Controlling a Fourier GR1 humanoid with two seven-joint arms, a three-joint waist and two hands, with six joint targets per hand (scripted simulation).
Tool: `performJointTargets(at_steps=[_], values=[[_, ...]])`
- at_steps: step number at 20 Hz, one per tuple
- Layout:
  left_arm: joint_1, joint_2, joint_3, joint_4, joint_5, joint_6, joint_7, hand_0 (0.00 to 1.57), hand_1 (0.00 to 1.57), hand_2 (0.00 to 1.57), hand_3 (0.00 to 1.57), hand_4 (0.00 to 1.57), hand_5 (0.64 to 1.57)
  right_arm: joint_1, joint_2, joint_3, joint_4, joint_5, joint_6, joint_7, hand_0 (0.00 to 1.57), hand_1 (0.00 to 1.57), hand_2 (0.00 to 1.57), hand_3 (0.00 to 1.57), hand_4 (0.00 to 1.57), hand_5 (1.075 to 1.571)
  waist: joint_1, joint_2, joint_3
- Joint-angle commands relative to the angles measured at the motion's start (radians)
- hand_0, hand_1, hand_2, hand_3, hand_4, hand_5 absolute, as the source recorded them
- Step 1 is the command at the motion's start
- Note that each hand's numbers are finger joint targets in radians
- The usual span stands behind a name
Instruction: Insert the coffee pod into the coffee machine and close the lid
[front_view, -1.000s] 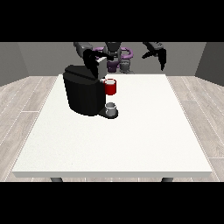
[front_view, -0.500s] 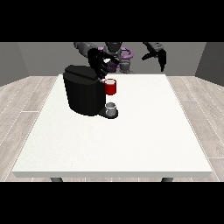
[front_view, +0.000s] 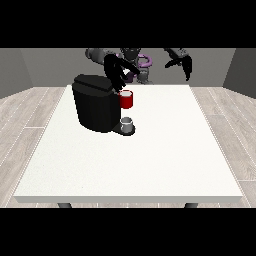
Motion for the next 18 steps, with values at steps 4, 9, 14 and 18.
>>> performJointTargets(at_steps=[4,9,14,18], values=[[-0.072,-0.019,-0.022,0.008,0.001,-0.008,-0.009,0.00,0.00,0.00,0.00,0.42,1.571,-0.147,0.036,0.062,-0.118,0.007,0.030,-0.076,0.00,0.00,0.00,0.00,0.00,1.571,0.146,0.059,-0.0358],[-0.102,-0.036,-0.058,-0.001,0.000,-0.032,-0.002,0.00,0.00,0.00,0.00,0.37,1.571,-0.148,0.016,0.025,-0.153,0.003,0.033,-0.037,0.00,0.00,0.00,0.00,0.00,1.571,0.219,0.091,-0.0335],[-0.152,-0.030,-0.055,-0.013,0.003,-0.037,-0.015,0.00,0.00,0.00,0.00,0.36,1.571,-0.167,-0.018,-0.041,-0.167,-0.013,0.020,-0.065,0.00,0.00,0.00,0.00,0.00,1.571,0.274,0.170,-0.0331],[-0.180,-0.029,-0.060,-0.035,0.017,-0.055,0.001,0.00,0.00,0.00,0.00,0.22,1.571,-0.239,-0.013,-0.047,-0.103,-0.025,0.030,-0.124,0.00,0.00,0.00,0.00,0.05,1.571,0.283,0.208,-0.0358]])
